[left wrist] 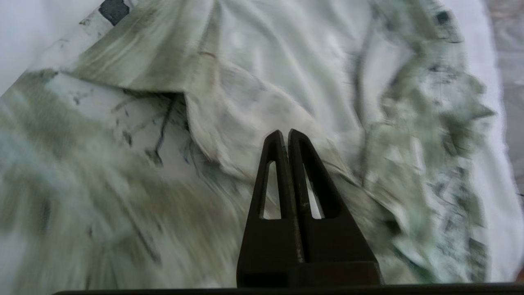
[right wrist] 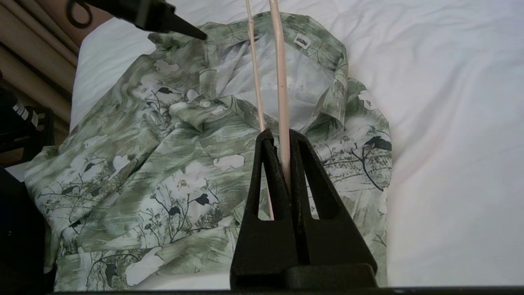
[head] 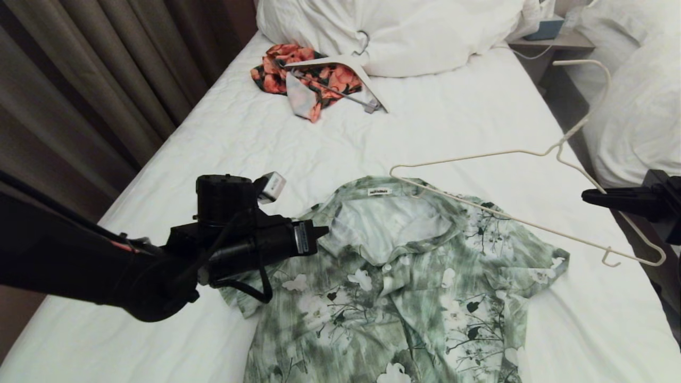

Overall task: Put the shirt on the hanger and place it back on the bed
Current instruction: Lift the shirt and hanger

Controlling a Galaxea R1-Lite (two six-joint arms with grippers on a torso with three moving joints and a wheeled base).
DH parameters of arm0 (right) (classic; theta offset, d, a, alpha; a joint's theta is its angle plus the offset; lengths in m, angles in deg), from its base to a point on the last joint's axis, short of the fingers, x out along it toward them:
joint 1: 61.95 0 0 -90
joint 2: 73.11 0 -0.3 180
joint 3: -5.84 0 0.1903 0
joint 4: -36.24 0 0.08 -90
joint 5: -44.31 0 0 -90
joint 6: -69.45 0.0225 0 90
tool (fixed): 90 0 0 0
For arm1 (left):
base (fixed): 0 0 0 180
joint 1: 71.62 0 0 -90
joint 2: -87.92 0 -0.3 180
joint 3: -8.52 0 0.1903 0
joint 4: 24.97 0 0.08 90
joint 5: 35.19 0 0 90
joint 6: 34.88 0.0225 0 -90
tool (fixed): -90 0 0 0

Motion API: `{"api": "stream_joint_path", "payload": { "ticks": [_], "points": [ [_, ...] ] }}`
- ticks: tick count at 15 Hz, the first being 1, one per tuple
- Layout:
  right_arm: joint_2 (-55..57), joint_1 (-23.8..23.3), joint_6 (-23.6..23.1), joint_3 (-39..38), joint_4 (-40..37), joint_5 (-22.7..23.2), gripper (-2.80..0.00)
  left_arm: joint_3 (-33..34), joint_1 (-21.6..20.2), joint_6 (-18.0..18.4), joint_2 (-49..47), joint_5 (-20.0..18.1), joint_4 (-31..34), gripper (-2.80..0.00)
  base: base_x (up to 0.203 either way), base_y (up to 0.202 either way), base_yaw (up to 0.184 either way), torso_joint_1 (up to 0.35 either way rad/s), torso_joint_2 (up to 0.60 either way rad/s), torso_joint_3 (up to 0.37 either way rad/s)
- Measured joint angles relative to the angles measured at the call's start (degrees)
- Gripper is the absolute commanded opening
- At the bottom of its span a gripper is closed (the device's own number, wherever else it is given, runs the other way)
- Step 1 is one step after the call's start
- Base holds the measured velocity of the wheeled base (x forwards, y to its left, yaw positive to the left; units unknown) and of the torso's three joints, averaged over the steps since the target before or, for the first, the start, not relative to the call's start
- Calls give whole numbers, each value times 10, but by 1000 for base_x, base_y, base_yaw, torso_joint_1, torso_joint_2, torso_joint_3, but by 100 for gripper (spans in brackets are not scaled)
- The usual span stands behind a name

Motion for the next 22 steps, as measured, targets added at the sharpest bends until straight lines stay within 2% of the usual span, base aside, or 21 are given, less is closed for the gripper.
{"api": "stream_joint_path", "payload": {
  "ticks": [3,8,12,16,22],
  "points": [
    [5,-2,0,3,0,0,-280,-13,-12,0,-26,5,0,0,0,0,0,0,0,0],
    [15,-1,-4,4,0,0,-280,7,-10,-1,11,6,36,0,0,0,0,0,0,0],
    [18,2,-4,3,0,0,-280,18,-15,0,13,6,37,0,0,0,0,0,0,0],
    [18,2,-5,2,0,0,-280,-13,-31,1,-19,5,7,0,0,0,0,0,0,0],
    [18,4,-4,1,0,0,-280,-41,-35,2,-50,1,5,0,0,0,0,0,0,0]
  ]
}}
